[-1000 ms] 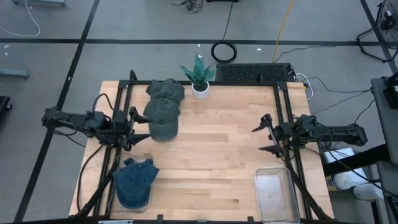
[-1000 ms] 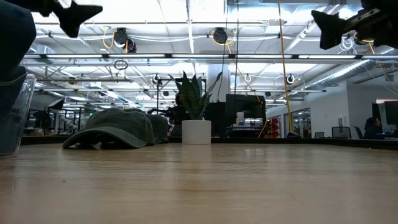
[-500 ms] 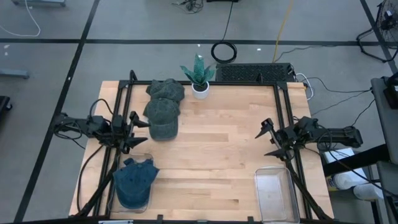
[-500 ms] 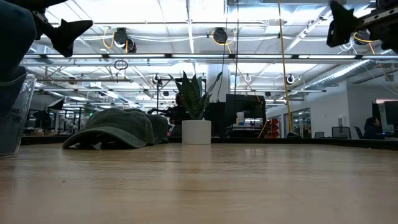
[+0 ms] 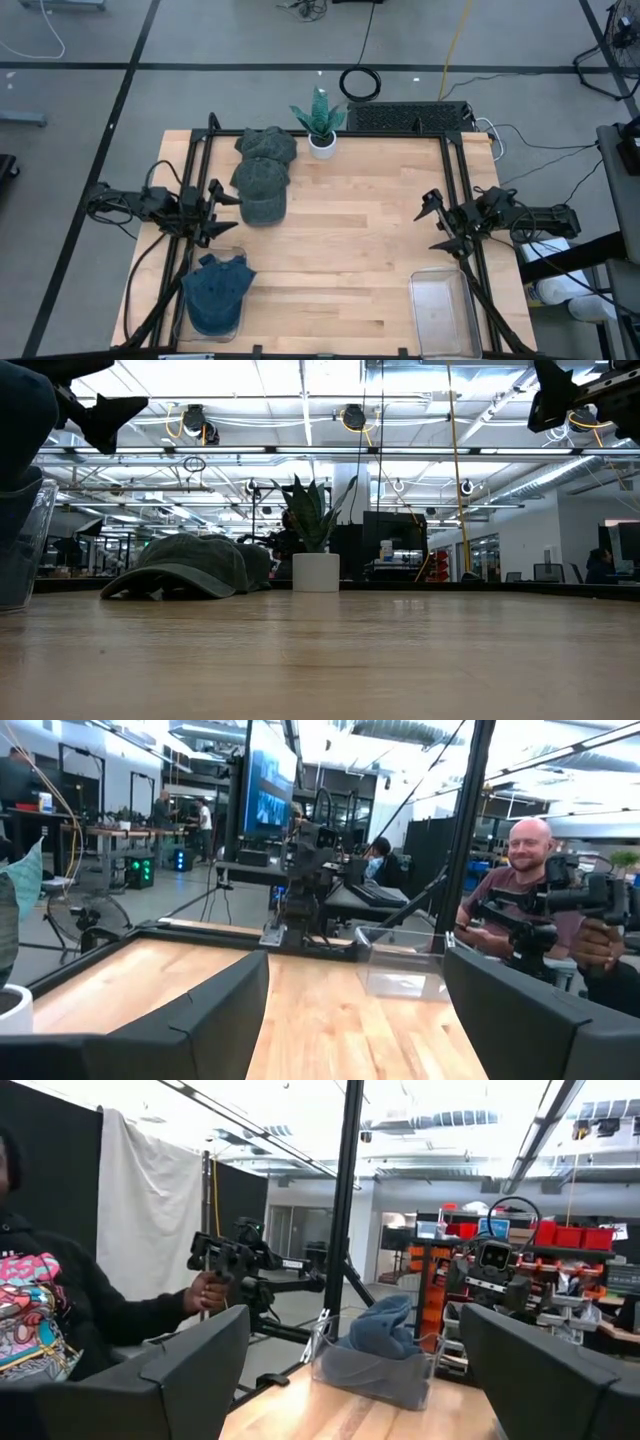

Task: Pick & Place hat
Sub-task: Put the bottom gray cap into the right transparent bin

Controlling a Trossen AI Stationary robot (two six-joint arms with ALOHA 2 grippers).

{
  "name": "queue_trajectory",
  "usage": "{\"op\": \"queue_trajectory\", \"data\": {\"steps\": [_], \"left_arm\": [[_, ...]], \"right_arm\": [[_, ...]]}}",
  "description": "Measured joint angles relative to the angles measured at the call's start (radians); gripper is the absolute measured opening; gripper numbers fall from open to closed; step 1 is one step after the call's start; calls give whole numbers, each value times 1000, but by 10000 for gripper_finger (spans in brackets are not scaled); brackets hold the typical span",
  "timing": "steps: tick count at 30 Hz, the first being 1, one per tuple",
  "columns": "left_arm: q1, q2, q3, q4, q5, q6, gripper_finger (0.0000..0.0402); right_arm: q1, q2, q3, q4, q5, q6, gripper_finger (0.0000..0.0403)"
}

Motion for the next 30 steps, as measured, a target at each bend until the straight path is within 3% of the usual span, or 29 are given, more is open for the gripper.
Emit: {"op": "queue_trajectory", "data": {"steps": [11,17,22,30], "left_arm": [[0,1,0,19,-6,-26,319],[0,2,0,99,-1,-122,318],[0,4,1,128,-20,-59,309],[1,132,16,293,-52,-79,310]], "right_arm": [[0,0,-2,18,0,24,348],[0,0,-2,23,3,19,348],[0,0,-2,23,3,16,348],[0,0,-3,23,1,30,348]]}}
